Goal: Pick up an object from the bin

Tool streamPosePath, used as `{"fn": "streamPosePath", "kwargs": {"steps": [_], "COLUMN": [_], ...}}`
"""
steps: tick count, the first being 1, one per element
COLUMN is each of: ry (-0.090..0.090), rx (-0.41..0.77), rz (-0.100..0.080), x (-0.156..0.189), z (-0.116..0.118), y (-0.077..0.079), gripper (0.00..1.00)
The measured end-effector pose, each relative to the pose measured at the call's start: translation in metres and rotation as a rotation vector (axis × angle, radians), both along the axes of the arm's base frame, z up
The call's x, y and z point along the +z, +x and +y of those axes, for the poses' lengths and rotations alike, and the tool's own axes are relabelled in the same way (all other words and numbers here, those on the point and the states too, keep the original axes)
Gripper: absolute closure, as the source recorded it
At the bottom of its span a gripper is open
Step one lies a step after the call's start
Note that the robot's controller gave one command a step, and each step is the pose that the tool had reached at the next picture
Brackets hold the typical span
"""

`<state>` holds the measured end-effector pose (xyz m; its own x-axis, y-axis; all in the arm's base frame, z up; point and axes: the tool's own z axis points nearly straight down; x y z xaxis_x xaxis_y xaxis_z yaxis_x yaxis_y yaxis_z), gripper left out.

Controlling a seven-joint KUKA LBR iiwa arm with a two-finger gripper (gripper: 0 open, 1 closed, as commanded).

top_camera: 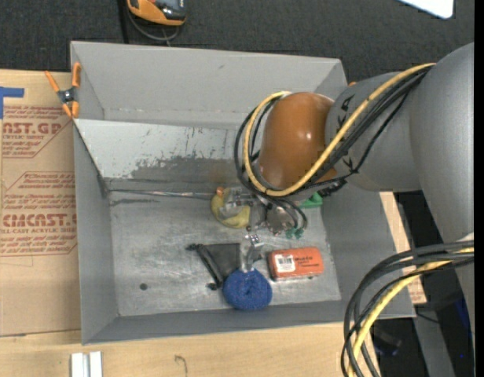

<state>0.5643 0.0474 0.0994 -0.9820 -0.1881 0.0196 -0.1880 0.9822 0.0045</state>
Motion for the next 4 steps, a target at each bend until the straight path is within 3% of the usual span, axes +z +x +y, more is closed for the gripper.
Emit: {"fn": "streamPosePath", "kwargs": {"steps": [1,2,3,4], "ry": [0.001,0.002,0.002,0.005], "rx": [0.065,0.402,0.402,0.401], "rz": [-0.023,-0.029,-0.029,-0.016], "x": [0.0,-0.015,-0.015,0.023], "z": [-0.007,-0.013,-0.013,-0.015], "y": [-0.031,-0.082,-0.082,-0.084], "gripper": [0.0,1.0,1.0,1.0]}}
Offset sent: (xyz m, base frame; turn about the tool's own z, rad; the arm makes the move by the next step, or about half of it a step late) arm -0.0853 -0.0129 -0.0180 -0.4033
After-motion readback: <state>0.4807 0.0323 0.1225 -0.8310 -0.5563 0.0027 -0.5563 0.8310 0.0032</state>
